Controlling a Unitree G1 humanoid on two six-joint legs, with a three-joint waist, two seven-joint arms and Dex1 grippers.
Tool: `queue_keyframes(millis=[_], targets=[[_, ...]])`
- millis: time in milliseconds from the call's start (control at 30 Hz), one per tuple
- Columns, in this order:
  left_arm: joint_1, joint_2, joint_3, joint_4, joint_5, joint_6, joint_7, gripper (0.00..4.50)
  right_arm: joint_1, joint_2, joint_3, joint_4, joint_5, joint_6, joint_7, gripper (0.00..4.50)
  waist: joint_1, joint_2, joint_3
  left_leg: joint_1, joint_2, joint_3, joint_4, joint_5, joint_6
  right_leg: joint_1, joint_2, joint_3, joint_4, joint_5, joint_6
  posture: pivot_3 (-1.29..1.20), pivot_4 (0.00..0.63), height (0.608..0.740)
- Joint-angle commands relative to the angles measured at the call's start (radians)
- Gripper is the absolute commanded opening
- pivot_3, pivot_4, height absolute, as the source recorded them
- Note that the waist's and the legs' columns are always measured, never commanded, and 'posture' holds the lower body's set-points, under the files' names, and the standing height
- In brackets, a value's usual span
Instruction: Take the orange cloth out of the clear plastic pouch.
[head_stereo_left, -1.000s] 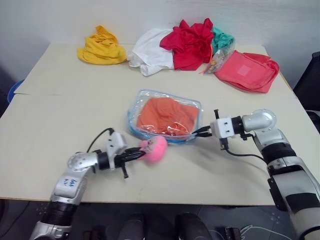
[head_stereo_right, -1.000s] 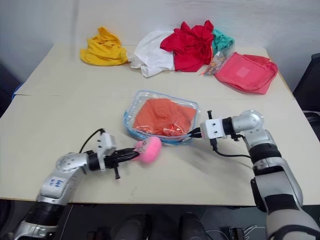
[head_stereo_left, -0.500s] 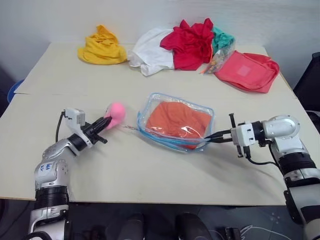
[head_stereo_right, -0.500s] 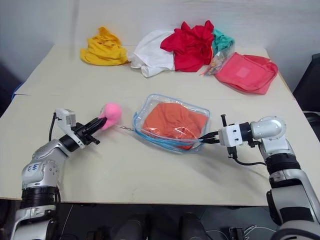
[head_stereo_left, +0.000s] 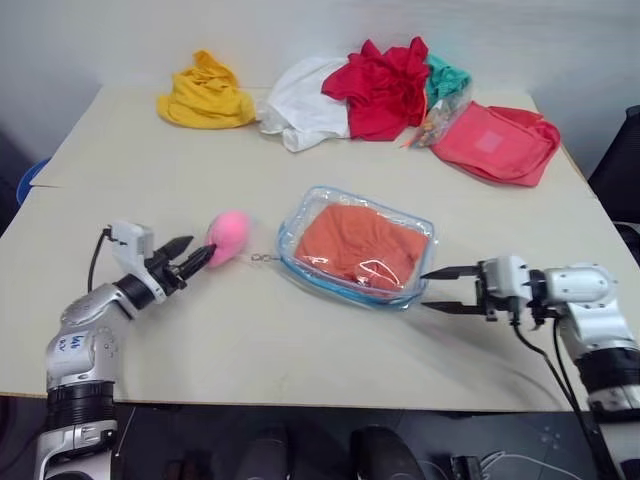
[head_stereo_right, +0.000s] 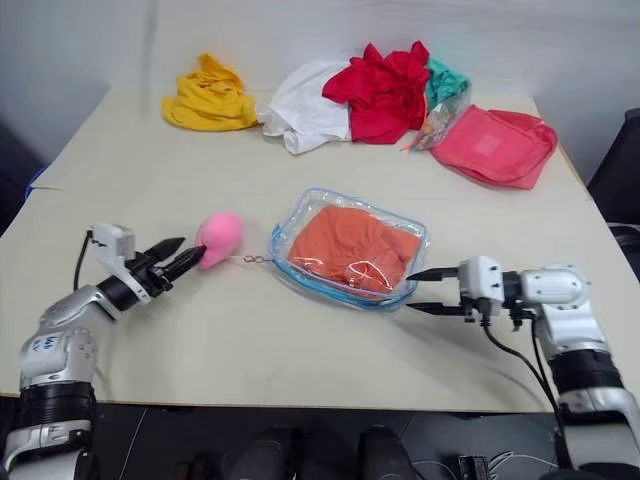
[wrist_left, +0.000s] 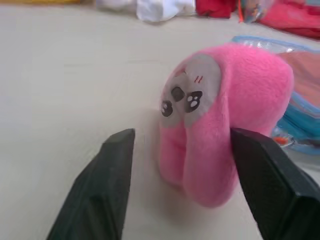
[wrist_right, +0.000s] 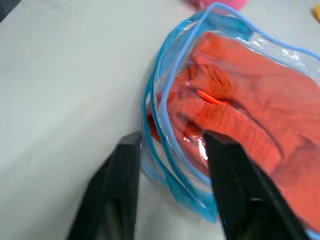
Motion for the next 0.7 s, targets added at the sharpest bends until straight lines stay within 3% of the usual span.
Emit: queue_keyframes(millis=[33,133,200,367,567,700], targets=[[-0.032,0.082,0.074,0.007,-0.022,-0.093,-0.088,3.17,0.103,-0.084,-0.110,-0.166,0.080,0.166,-0.038,3.38,0.011,0.000,0.000,0.000,0.000,0.000,0.000,0.000,0.000,0.000,0.000,0.000,-0.001,0.000,0.000,0.00,0.150,0.740],[-0.044,0.156,-0.024,0.016,0.098,-0.300,-0.225,3.78,0.190,-0.109,-0.199,-0.283,0.141,0.279,-0.100,4.34,0.018,0.000,0.000,0.001,0.000,0.001,0.000,0.000,0.000,0.000,0.000,0.001,-0.003,0.000,0.000,0.00,0.150,0.740],[-0.076,0.181,-0.108,0.010,0.167,-0.426,-0.308,4.44,0.263,-0.108,-0.238,-0.391,0.175,0.332,-0.121,4.50,0.021,0.000,0.000,0.001,-0.001,0.001,0.000,-0.001,0.000,0.001,0.000,0.001,-0.004,0.000,0.000,0.00,0.150,0.740],[-0.219,0.136,-0.363,0.110,0.332,-0.666,-0.466,4.49,0.418,-0.027,-0.241,-0.672,0.211,0.416,-0.253,4.50,0.039,0.000,0.000,0.000,-0.001,0.002,0.000,-0.001,0.001,0.001,0.000,0.001,-0.005,0.000,0.000,0.00,0.150,0.740],[-0.450,-0.042,-0.546,0.407,0.547,-0.882,-0.382,4.49,0.522,0.069,-0.198,-0.837,0.181,0.447,-0.389,4.50,0.046,-0.001,0.000,-0.001,-0.001,0.002,0.001,-0.001,0.001,0.000,0.001,0.000,0.001,0.000,0.000,0.00,0.150,0.740],[-0.532,-0.082,-0.582,0.575,0.613,-0.981,-0.321,4.49,0.554,0.078,-0.209,-0.871,0.171,0.461,-0.419,4.50,0.040,-0.003,0.001,-0.001,-0.002,0.004,0.003,-0.002,0.003,-0.001,0.002,-0.003,0.001,0.001,0.002,0.00,0.150,0.740]])
